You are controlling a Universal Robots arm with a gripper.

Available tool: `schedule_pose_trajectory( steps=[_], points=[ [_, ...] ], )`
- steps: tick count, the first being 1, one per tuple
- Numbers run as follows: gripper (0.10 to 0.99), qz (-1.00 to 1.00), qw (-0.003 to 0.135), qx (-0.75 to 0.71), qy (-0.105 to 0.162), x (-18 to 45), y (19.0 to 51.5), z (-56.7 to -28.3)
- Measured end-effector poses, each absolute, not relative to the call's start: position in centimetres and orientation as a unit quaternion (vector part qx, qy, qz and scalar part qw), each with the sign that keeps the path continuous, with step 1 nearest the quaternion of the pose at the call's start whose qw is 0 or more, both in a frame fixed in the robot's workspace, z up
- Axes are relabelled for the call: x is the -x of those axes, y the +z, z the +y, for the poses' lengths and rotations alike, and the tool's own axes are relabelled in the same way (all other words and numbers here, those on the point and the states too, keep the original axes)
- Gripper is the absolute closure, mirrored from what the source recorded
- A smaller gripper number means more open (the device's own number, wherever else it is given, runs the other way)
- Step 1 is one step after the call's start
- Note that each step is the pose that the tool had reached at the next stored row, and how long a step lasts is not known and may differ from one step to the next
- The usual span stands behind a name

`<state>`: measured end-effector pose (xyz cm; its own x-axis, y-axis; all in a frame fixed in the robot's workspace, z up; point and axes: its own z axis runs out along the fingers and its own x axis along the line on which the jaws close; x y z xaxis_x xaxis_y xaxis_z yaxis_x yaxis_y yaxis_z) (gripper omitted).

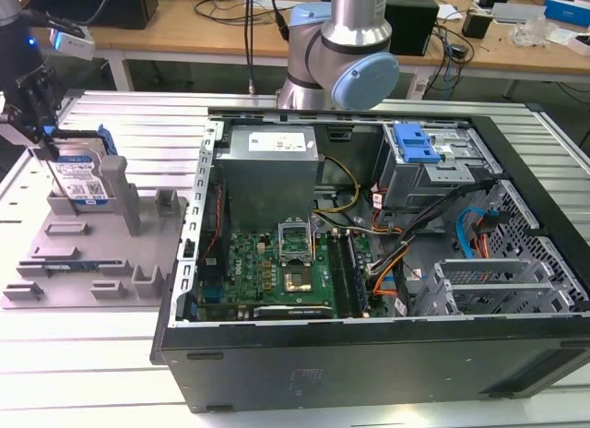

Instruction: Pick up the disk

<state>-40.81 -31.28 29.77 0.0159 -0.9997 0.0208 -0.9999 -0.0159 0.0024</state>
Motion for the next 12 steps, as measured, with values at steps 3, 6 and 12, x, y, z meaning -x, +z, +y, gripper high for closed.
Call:
schedule_pose_trajectory(
  steps=[3,6,12],
  points=[
    [0.722,-0.701,0.008,-0.713,0.007,40.8,29.8,-31.3],
    [0.722,-0.701,0.008,-0.713,0.007,40.8,29.8,-31.3],
    [0.722,-0.701,0.008,-0.713,0.006,40.8,31.4,-31.4]
  ],
)
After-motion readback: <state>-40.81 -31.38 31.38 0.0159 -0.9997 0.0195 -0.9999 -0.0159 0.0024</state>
